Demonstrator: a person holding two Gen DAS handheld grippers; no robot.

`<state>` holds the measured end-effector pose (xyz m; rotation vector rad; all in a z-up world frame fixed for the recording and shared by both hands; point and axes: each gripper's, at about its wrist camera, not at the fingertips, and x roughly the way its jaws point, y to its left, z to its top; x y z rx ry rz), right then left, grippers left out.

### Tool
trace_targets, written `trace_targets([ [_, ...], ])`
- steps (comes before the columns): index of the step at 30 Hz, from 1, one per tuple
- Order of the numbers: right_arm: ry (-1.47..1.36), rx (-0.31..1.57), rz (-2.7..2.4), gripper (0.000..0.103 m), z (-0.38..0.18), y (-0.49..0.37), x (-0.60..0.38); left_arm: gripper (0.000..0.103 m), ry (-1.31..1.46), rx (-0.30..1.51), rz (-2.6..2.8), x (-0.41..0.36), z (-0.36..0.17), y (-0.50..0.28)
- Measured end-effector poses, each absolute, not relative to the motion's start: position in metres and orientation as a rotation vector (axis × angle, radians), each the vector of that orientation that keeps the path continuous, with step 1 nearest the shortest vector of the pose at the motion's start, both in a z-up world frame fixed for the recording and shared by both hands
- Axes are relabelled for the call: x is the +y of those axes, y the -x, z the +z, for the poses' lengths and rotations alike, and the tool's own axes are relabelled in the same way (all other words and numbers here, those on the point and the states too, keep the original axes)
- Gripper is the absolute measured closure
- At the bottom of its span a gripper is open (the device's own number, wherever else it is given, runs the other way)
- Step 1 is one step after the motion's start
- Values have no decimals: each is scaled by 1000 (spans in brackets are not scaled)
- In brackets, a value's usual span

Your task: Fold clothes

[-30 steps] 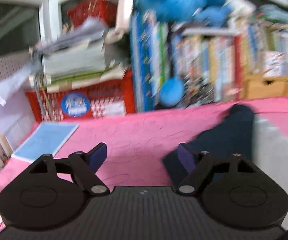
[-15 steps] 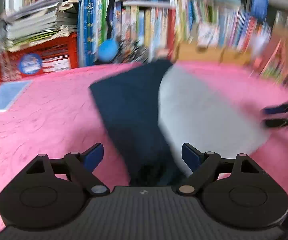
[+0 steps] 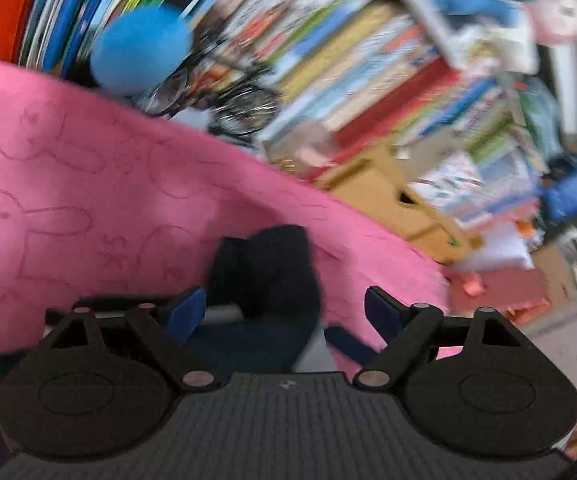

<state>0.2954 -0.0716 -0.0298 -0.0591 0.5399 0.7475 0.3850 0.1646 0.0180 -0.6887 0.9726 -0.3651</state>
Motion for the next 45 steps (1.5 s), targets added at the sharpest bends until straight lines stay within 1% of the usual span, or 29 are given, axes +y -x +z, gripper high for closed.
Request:
trace_targets([
  [2,88,535,758,45,-44,-295,-67,19,703,965,-419,160,8,-398],
  [3,103,517,759,44,-50,-291,-66,29,706,955,-457,157,6,-401],
  [4,108,519,760,44,-53,-290,-66,49,707,945,-493,153,4,-405],
  [5,96,519,765,44,-53,-291,-68,59,680,936,-515,147,4,-408],
  [6,89,523,768,43,-55,-292,-69,75,633,935,-523,142,4,-408],
  [7,81,528,770,43,-55,-293,-70,78,588,933,-529,137,5,-408],
  [9,78,534,766,40,-56,-295,-71,78,555,931,-497,135,7,-404],
  [11,83,534,768,39,-56,-295,-70,76,549,891,-474,142,14,-395],
  [12,81,535,770,38,-56,-295,-70,72,569,875,-477,148,16,-391],
  [13,79,536,772,38,-56,-295,-70,62,601,896,-502,152,14,-392],
  [14,78,538,774,37,-56,-295,-70,58,632,918,-524,155,11,-394],
  [15,76,539,776,37,-56,-295,-71,51,650,950,-528,152,6,-395],
  [17,76,540,776,36,-56,-295,-71,51,681,1008,-535,145,-4,-399],
  [18,75,540,777,36,-55,-295,-71,56,638,982,-526,138,-3,-397],
  [19,75,541,777,36,-55,-295,-71,70,612,953,-508,133,-2,-396],
  [20,75,541,777,36,-55,-295,-70,79,622,944,-496,134,-3,-398],
  [21,75,542,777,36,-54,-295,-70,86,632,934,-484,134,-3,-400],
  [22,75,542,778,35,-54,-295,-70,91,643,925,-472,134,-4,-402],
  [26,74,544,779,33,-53,-295,-70,95,657,880,-426,142,-2,-407],
  [30,86,549,776,31,-53,-294,-68,96,700,806,-321,167,5,-414],
  [31,90,551,775,31,-53,-294,-68,103,706,779,-275,172,7,-416],
  [34,94,556,775,30,-53,-294,-67,103,684,720,-172,187,16,-415],
  [35,91,559,775,29,-53,-294,-68,103,627,724,-174,183,21,-404],
  [38,78,568,773,24,-54,-296,-70,100,455,732,-179,173,38,-370],
  [39,70,571,773,22,-54,-297,-71,96,392,719,-185,170,42,-351],
  [40,61,574,773,21,-54,-298,-72,89,337,707,-187,166,46,-328],
  [41,40,575,782,20,-52,-298,-77,86,284,695,-189,163,49,-306],
  [43,5,576,771,20,-43,-294,-87,74,203,677,-189,157,50,-258],
  [45,-27,547,765,20,-29,-285,-96,69,117,655,-176,151,45,-211],
])
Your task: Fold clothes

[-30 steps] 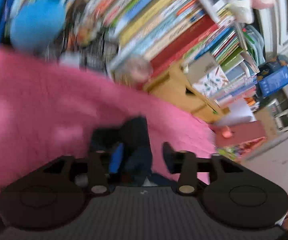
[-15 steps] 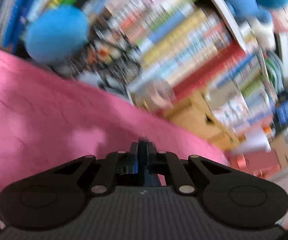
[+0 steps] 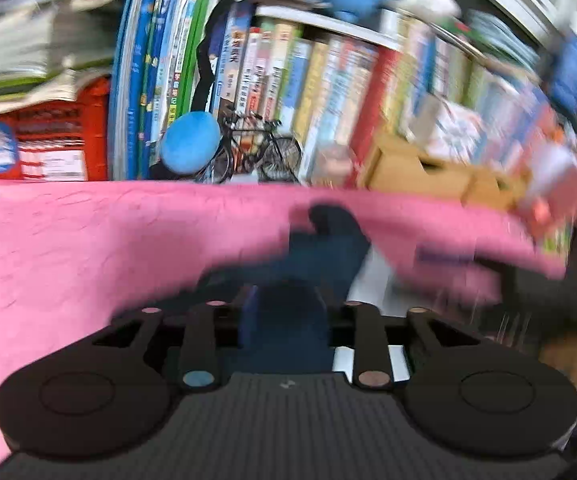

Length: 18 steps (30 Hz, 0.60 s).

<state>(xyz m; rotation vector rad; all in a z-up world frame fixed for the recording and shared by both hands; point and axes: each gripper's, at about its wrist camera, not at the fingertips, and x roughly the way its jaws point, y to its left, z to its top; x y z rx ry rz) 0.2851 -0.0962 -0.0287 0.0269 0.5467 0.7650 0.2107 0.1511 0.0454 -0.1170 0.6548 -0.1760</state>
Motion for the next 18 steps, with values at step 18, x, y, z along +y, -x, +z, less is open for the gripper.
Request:
trace_targets([
  [18,346,453,679,14,4,-114,-160,60,-120,613,15,143,14,-80],
])
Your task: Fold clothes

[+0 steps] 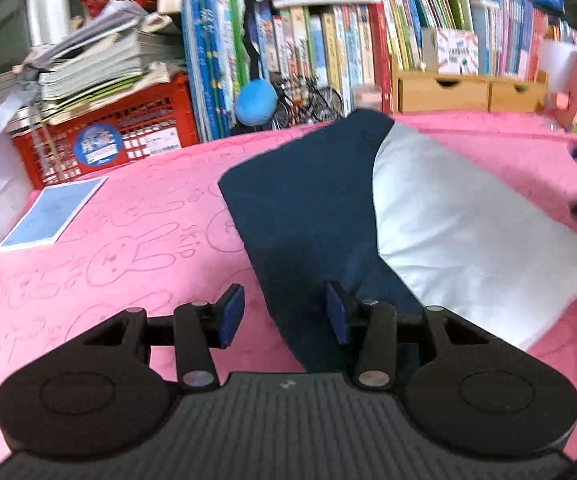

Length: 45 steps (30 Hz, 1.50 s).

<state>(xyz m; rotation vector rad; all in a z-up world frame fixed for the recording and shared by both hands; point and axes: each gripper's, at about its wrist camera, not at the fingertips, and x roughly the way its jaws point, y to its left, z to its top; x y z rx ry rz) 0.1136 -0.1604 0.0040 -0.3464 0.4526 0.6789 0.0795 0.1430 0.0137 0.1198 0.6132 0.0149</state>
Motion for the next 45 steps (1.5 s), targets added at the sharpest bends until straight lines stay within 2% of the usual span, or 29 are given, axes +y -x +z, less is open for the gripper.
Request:
trace_targets([
  [2,438,396,607,10,-10,-83,-164,58,-103,564,15,136,20,-67],
  [4,516,344,558,8,-28,-55,-159,42,-116,519,3,122,22,-58],
  [6,556,345,542,8,-37,-48,-148,38,-154,509,-1,106,18,-56],
  [11,613,336,484,8,-51,-43,-130,36,-217,579,49,93,-10,-59],
  [18,390,482,443,2,-44,-78,-177,30,-59,607,67,121,-22,-46],
  [23,468,503,240,7,-43,-86,-199,30,-24,590,70,129,-25,-29],
  [28,329,430,439,10,-8,-67,-199,30,-27,572,87,128,-24,-23],
  [30,337,396,540,22,2,-64,-172,30,-42,572,98,127,-21,-18],
  [34,410,372,781,30,-4,-56,-97,24,0,549,140,143,-17,0],
  [36,468,375,860,35,-16,-49,-63,26,11,530,226,155,-14,4],
  [38,523,376,927,37,-27,-40,-32,26,53,497,262,169,-9,5],
  [41,461,444,1005,37,-36,-42,-4,25,136,420,172,179,9,-1],
  [45,423,539,1118,37,-40,-44,20,23,-50,392,121,153,13,-32],
])
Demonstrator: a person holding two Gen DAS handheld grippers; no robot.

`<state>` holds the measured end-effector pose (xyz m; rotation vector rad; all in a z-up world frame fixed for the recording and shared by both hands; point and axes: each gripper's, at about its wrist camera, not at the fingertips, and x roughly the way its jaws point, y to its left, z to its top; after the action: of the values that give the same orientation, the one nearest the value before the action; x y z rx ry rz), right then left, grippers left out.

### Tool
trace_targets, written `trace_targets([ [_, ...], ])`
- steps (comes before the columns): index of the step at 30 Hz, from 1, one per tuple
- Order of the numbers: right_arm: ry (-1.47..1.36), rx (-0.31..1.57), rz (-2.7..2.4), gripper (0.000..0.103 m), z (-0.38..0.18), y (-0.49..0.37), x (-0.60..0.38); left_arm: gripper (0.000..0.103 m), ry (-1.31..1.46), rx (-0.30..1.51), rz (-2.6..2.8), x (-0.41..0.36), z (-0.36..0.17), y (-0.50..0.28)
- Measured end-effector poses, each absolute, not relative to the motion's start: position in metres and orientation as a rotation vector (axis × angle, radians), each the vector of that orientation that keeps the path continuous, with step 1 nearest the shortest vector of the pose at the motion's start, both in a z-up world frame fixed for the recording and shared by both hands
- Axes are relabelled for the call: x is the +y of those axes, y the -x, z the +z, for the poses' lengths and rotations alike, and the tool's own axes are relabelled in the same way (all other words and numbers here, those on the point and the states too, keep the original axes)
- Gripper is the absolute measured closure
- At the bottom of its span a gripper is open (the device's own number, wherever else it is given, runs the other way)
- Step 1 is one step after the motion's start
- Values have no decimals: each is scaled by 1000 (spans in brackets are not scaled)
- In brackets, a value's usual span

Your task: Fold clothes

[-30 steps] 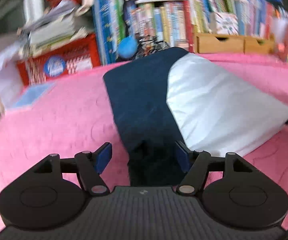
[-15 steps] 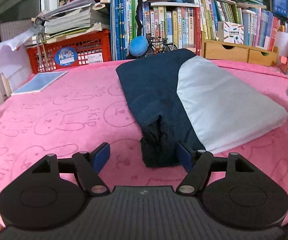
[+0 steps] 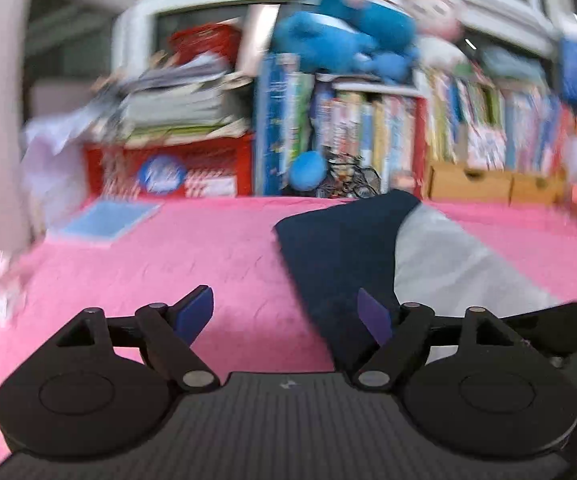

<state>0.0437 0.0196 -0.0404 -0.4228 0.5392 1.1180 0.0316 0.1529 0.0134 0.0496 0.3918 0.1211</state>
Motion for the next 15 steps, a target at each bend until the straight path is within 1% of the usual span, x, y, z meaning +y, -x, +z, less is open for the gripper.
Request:
trace_targets([
  [3,434,551,1172,37,-34,-39,17,22,-174,482,126,142,-9,-54],
  [6,321,610,1202,39,-22,-53,-8,22,-166,493,131,145,-25,-51],
  [7,291,620,1192,38,-17,-60,-17,22,-132,494,133,150,-26,-48],
  [9,278,641,1152,52,-5,-78,-26,21,-107,499,138,152,-29,-46],
  [10,270,650,1125,54,0,-90,-20,21,-113,497,138,151,-29,-45],
  [11,262,658,1099,71,5,-101,-14,21,-119,496,138,150,-29,-45],
  [12,254,667,1072,81,9,-112,-7,21,-126,494,139,149,-29,-44],
  [13,256,671,1039,82,11,-123,7,21,-138,491,143,148,-29,-44],
  [15,285,679,991,87,10,-139,41,21,-172,483,153,143,-30,-43],
])
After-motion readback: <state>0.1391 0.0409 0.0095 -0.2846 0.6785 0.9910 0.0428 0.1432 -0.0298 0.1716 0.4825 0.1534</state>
